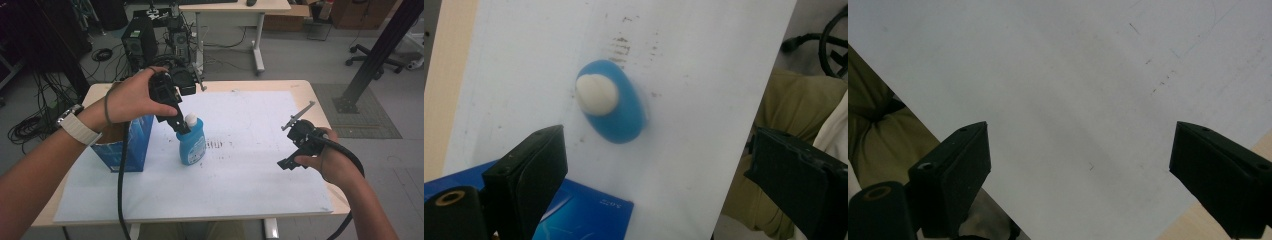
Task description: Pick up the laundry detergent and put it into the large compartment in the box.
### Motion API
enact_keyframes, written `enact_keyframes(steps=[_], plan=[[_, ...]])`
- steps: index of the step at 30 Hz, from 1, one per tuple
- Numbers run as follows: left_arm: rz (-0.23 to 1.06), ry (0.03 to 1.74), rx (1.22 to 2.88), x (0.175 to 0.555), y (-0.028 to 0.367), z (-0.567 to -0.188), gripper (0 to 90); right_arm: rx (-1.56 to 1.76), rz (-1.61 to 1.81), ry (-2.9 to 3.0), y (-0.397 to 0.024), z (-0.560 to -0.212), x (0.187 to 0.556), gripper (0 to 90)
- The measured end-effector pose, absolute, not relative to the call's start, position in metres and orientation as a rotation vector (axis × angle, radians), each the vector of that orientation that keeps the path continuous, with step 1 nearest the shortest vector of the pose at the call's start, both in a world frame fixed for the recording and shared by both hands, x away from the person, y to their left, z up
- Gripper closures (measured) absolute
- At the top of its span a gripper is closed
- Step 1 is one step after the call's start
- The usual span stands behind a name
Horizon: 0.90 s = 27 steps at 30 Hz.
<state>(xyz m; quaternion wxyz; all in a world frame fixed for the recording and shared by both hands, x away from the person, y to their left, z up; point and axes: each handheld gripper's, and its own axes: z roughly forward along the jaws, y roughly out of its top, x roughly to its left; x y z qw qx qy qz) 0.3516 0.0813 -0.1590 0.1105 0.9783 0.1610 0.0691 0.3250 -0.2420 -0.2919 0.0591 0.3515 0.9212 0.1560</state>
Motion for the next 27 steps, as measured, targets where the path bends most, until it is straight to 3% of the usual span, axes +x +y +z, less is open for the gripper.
enact_keyframes(steps=[27], plan=[[0.263, 0.816, 2.767, 0.368, 0.086, -0.147, 7.8, 1.056, 0.484, 2.792, -0.241, -0.290, 0.326, 9.7]])
